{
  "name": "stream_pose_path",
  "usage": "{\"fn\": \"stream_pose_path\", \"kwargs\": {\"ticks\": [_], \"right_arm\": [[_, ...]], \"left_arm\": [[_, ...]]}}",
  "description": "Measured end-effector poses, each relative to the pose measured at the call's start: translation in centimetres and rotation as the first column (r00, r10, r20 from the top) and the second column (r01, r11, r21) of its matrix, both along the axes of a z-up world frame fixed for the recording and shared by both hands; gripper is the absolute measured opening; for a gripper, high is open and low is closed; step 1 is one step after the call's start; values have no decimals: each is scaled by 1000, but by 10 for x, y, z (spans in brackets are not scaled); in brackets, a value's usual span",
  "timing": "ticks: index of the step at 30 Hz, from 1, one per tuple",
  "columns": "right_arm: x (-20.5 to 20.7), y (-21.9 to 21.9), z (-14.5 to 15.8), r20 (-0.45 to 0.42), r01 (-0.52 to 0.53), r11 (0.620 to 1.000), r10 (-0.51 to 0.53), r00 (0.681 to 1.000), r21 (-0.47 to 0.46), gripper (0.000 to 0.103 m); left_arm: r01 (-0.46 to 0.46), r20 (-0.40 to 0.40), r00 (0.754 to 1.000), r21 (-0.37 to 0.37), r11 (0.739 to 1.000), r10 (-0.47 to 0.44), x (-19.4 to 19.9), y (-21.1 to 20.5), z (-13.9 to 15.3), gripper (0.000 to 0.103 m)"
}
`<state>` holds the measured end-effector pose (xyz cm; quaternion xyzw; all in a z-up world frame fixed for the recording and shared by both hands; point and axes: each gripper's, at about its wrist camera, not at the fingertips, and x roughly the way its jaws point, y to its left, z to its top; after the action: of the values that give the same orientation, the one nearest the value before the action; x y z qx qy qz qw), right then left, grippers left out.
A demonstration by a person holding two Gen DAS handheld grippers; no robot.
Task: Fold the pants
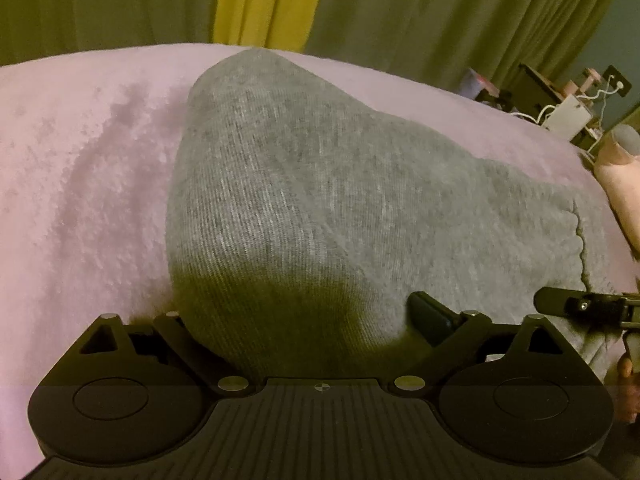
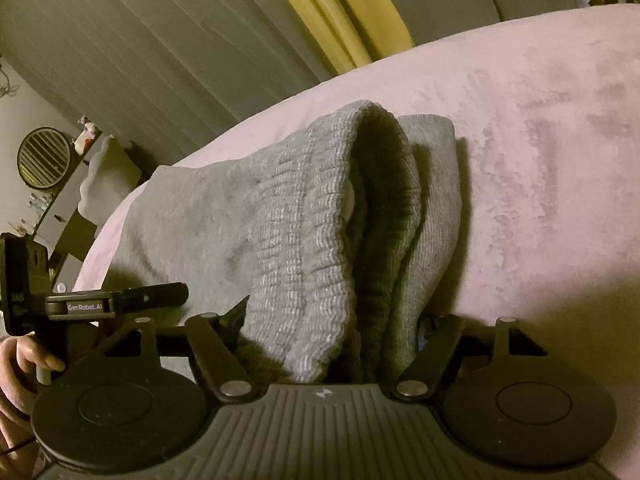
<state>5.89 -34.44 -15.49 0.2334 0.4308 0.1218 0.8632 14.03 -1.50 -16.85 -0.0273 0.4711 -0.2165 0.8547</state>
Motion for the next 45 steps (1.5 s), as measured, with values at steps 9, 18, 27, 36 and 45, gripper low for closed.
{"fn": "stream_pose_path", "kwargs": {"ticks": [9, 18, 27, 36, 45], "right_arm": [[-5, 23, 13, 32, 4, 994, -1, 999, -109, 66], [-9, 33, 44, 90, 17, 994, -7, 996, -108, 60], [-1, 32, 61, 152, 42, 992, -23, 988, -121, 58], [33, 15, 68, 171, 216, 924, -169, 971, -314, 88], [2, 37, 43, 176, 173, 870, -101, 979, -463, 99]], "left_arm": [[-5, 76, 997, 57, 998, 1, -18, -11, 20, 55], [-29, 128, 992, 81, 996, 18, -29, -20, 42, 44], [-59, 160, 986, 35, 998, 53, -18, -27, 61, 41], [-221, 208, 958, 88, 971, 199, 12, -42, 60, 73], [-148, 307, 950, 278, 949, 58, -41, -42, 29, 94]]}}
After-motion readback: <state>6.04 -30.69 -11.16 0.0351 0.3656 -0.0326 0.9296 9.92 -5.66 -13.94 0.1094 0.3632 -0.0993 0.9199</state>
